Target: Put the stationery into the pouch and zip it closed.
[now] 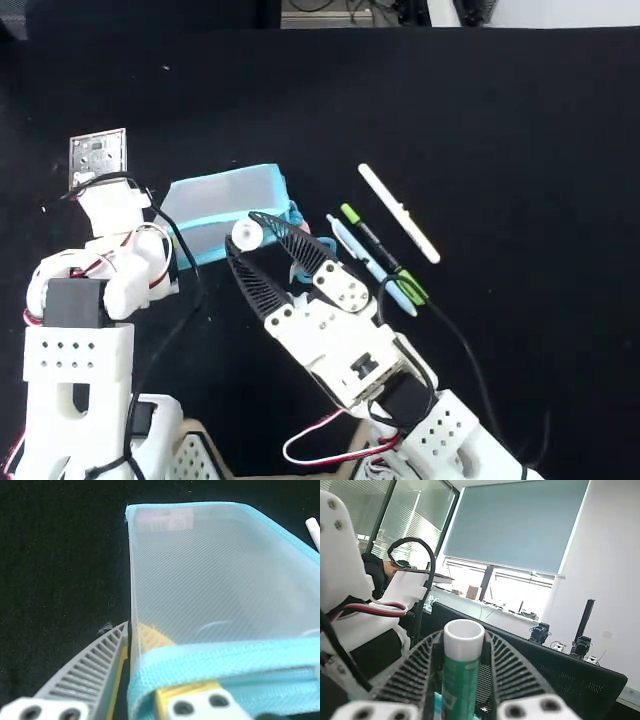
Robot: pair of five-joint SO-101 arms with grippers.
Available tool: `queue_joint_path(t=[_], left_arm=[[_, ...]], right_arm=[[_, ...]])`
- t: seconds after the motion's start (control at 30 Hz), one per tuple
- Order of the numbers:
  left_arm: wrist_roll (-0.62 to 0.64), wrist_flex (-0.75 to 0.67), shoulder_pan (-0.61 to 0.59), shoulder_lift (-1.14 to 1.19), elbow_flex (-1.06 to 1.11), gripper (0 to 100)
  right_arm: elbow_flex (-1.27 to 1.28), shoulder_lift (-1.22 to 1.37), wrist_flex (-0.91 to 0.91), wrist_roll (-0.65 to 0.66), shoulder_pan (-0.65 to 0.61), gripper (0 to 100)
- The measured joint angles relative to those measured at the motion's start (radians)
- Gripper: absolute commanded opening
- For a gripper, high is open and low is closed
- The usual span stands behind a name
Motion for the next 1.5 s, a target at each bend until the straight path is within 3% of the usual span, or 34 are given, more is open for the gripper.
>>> queue_joint_path(t=[0.27,0.47,0.73,1.1,1.2,1.4,1.5], left_arm=[[0.000,0.000,0.002,0.000,0.003,3],[0.000,0.000,0.002,0.000,0.003,3],[-0.002,0.000,0.000,0.000,0.003,3],[-0.002,0.000,0.000,0.000,0.003,3],[-0.002,0.000,0.000,0.000,0.003,3],[-0.002,0.000,0.000,0.000,0.003,3],[-0.002,0.000,0.000,0.000,0.003,3]], right_arm=[[-0.021,-0.011,0.149,-0.005,0.000,1.4],[-0.117,0.028,0.313,-0.005,-0.037,12.8],[-0.222,0.245,0.350,-0.002,-0.055,0.7],[-0.222,0.155,0.350,0.000,-0.058,1.1],[-0.157,0.124,0.327,0.000,-0.069,1.1],[0.003,0.118,0.028,0.000,-0.066,1.1],[0.009,0.118,-0.037,0.000,-0.066,1.1]])
